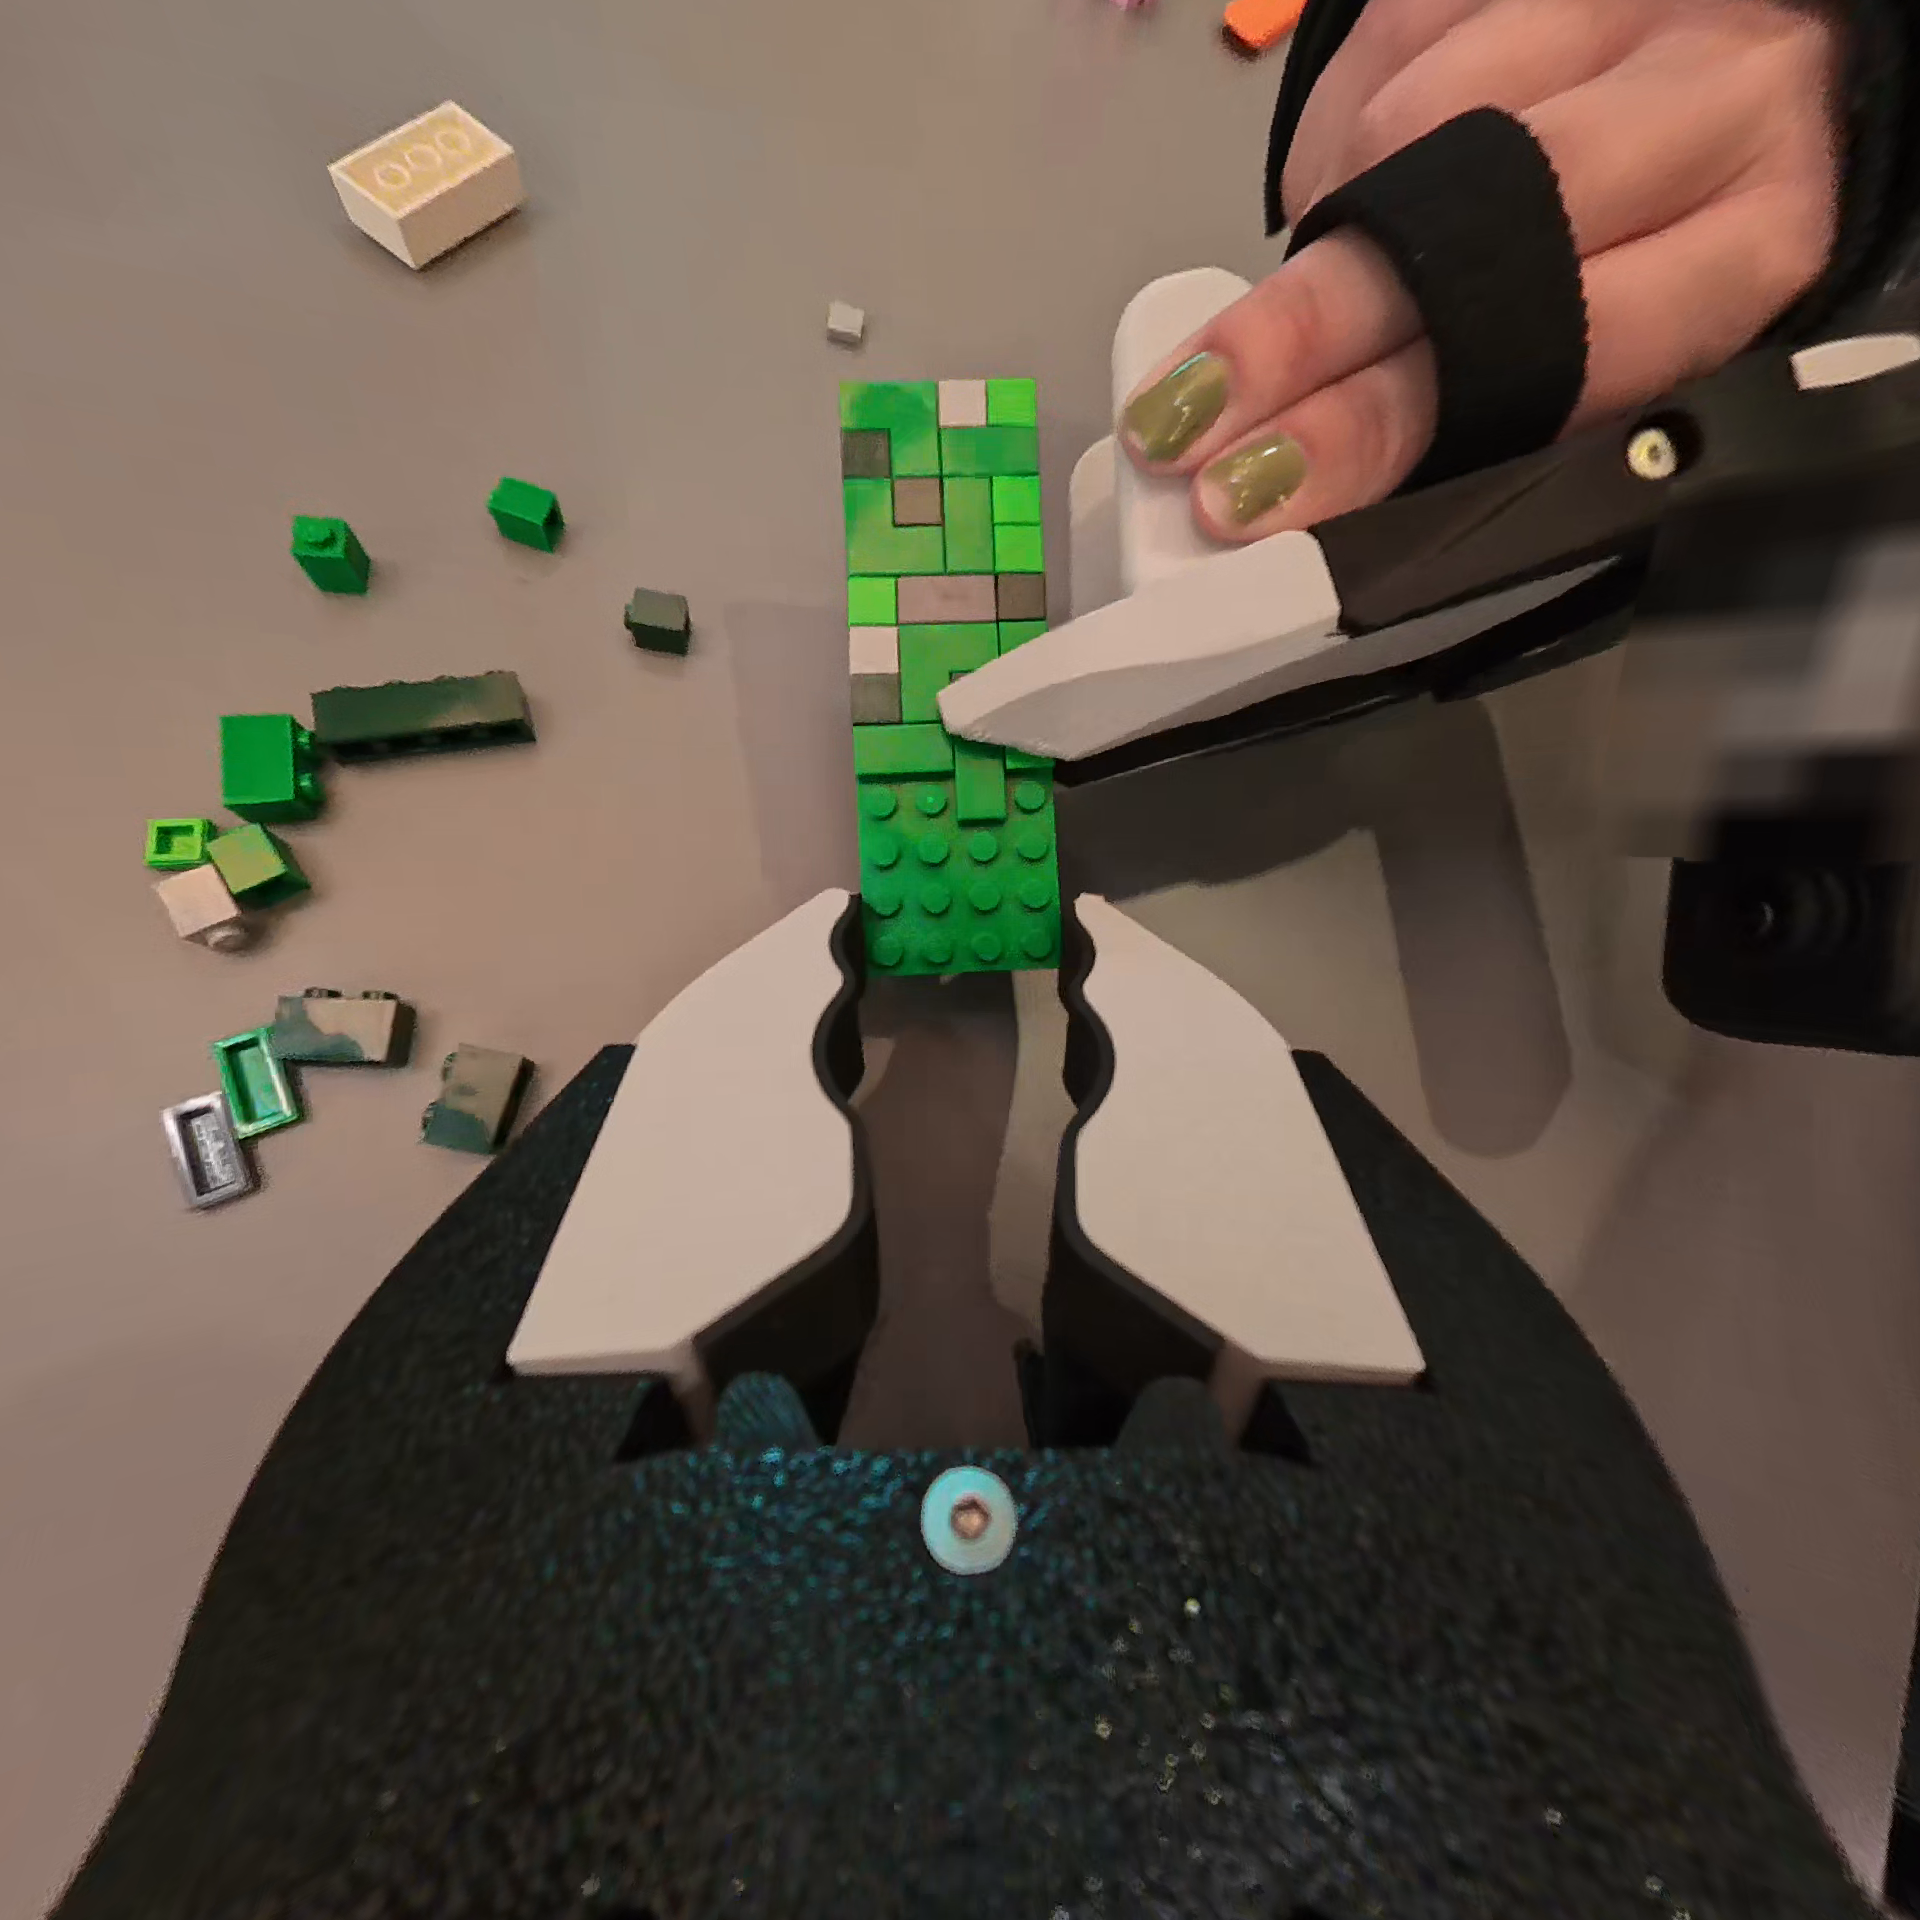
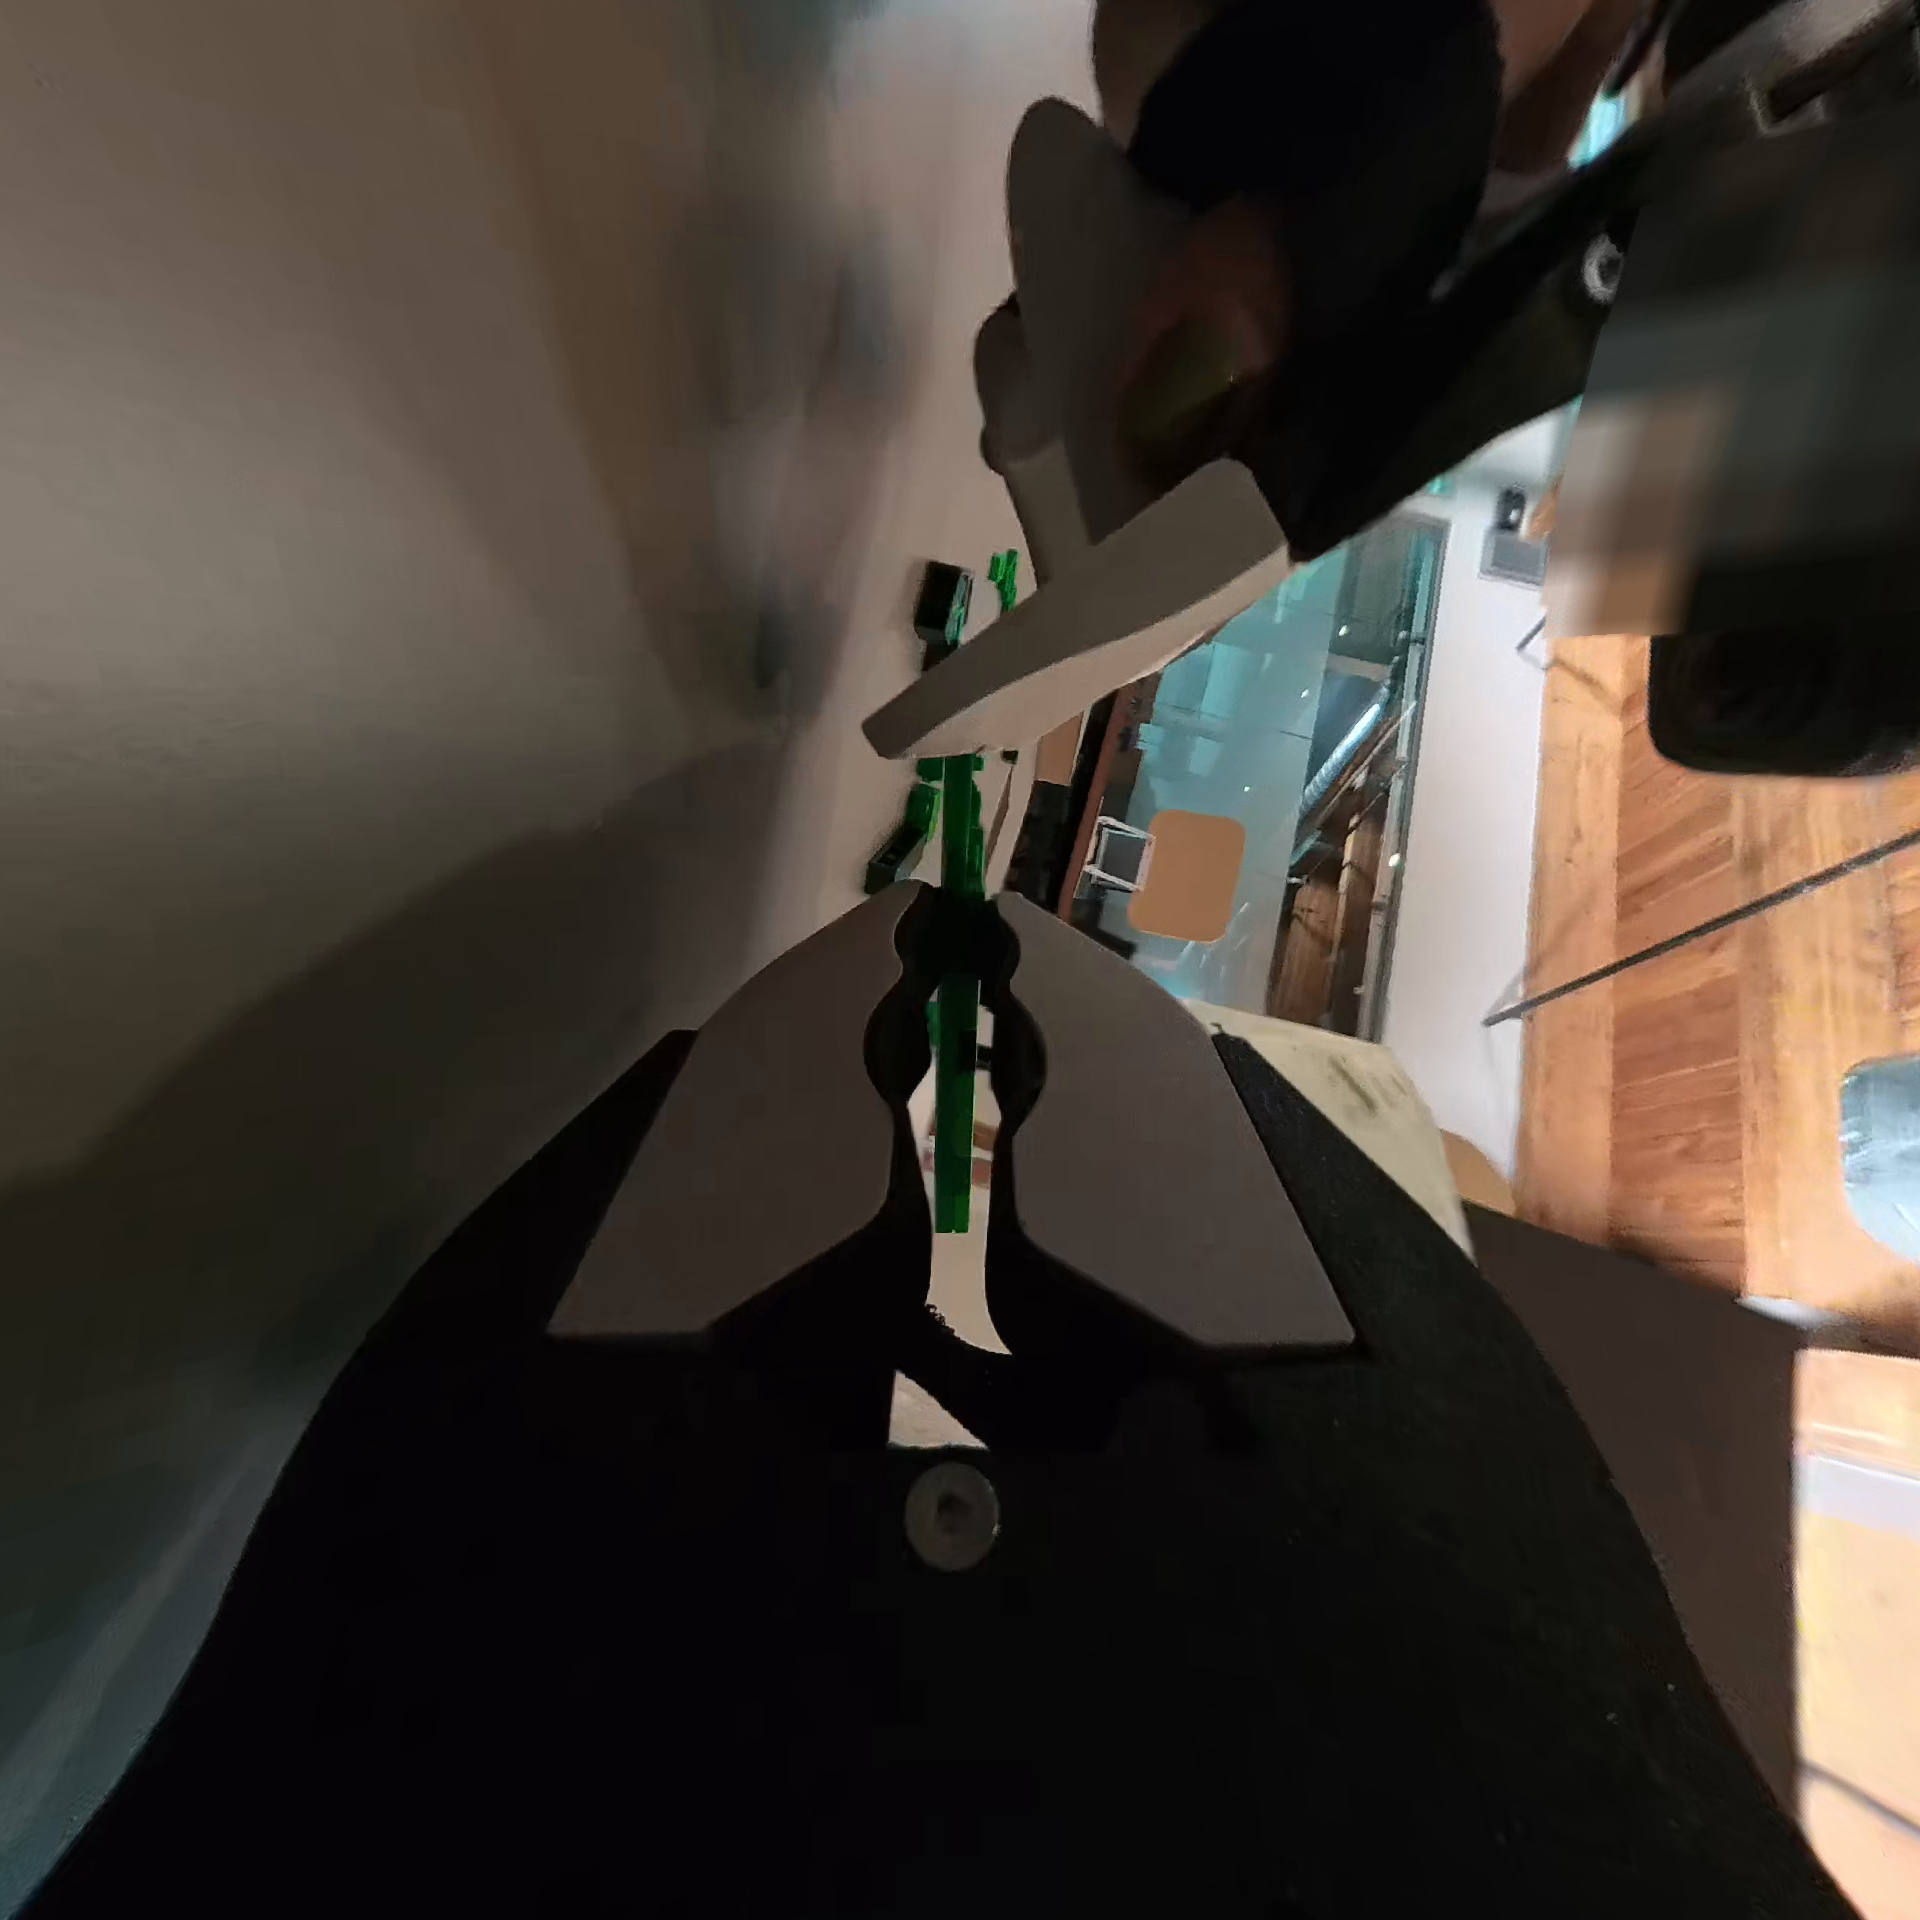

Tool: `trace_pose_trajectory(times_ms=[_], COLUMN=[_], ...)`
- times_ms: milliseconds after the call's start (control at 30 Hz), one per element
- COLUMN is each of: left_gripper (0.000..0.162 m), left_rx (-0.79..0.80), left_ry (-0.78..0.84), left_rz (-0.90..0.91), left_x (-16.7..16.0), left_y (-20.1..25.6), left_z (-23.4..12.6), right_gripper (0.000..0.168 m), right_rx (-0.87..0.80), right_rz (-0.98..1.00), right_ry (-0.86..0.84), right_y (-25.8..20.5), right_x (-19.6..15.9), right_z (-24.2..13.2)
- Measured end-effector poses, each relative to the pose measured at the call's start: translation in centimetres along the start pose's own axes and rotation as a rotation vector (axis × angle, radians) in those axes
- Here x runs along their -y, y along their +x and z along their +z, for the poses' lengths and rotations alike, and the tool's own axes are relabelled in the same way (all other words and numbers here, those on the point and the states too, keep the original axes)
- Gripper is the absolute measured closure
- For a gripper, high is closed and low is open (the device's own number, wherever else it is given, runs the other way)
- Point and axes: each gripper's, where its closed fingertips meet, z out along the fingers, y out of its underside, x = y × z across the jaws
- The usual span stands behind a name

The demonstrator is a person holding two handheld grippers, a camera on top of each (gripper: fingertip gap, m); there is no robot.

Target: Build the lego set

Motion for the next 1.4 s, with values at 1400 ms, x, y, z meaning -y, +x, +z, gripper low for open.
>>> trace_pose_trajectory(times_ms=[1400], left_gripper=[0.127], left_rx=[-0.04], left_ry=[-0.105], left_rz=[0.301], left_x=[-2.8], left_y=[0.4], left_z=[-0.9], right_gripper=[0.158], right_rx=[0.689], right_rz=[1.161], right_ry=[0.172], right_y=[-3.9], right_x=[-5.6], right_z=[-4.0])
